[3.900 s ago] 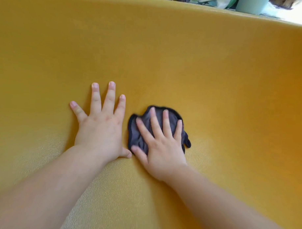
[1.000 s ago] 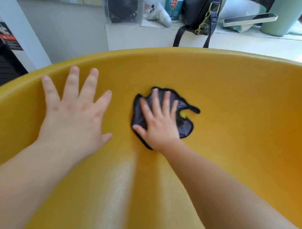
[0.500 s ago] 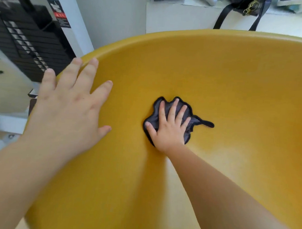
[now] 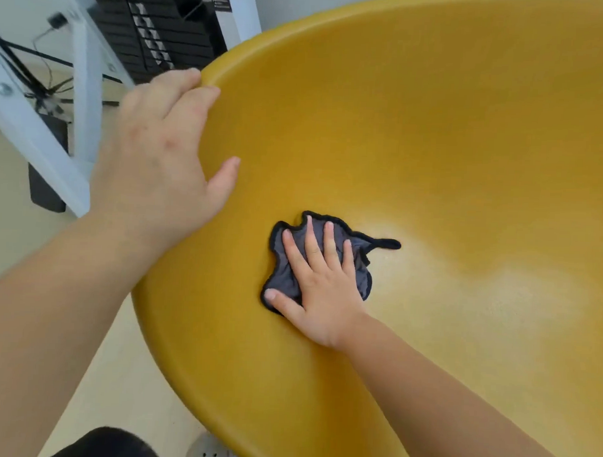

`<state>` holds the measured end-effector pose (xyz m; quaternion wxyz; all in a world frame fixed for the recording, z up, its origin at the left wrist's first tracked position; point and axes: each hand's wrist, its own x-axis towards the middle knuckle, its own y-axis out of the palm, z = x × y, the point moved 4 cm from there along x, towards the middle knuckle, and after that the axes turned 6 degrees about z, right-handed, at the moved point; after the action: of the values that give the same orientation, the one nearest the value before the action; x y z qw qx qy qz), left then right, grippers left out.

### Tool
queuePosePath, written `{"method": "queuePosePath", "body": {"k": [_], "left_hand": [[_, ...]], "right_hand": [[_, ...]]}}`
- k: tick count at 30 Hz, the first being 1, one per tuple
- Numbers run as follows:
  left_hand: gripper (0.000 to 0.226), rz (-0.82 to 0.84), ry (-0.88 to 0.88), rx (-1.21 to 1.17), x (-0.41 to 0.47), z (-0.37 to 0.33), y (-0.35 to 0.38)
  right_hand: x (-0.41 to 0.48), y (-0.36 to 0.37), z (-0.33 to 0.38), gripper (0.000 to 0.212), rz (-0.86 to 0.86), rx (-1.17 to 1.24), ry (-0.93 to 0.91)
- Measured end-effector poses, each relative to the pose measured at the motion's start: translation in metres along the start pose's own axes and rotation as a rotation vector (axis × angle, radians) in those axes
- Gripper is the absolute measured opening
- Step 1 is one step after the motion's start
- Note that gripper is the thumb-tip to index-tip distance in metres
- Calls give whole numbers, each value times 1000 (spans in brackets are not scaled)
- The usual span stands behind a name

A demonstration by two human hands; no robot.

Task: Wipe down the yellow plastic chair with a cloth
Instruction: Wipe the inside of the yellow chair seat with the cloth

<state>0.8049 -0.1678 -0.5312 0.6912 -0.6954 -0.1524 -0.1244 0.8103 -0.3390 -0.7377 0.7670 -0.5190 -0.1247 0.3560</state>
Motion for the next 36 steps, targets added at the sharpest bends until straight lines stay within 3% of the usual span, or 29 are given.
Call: {"method": "queuePosePath", "body": {"k": [3, 6, 9, 14, 20, 23, 28, 32, 36], "left_hand": [[60, -27, -2, -83, -1, 1, -5], [52, -59, -114, -269, -13, 11, -10], [52, -51, -120, -290, -55, 16, -6], [52, -136, -275, -537, -112, 35, 13], [38, -298, -292, -829, -122, 46, 26], [41, -245, -301, -970, -124, 52, 26], [44, -151, -348, -1243, -131, 74, 23], [40, -186, -457, -1424, -134, 76, 25], [47, -129, -477, -1216, -130, 74, 27]], "right_hand": [[-18, 8, 19, 85, 28, -3, -120], [-28, 8, 30, 85, 69, 13, -176], [-47, 14, 39, 82, 126, -10, -262], [-80, 28, 45, 75, 178, 11, -224], [-69, 13, 90, 63, 66, 219, -333], [-59, 1, 124, 60, -38, 247, -420], [-33, -26, 156, 60, -291, -99, -572], [-2, -60, 160, 49, -370, -321, -622], [45, -99, 158, 47, -416, -476, -594]]}}
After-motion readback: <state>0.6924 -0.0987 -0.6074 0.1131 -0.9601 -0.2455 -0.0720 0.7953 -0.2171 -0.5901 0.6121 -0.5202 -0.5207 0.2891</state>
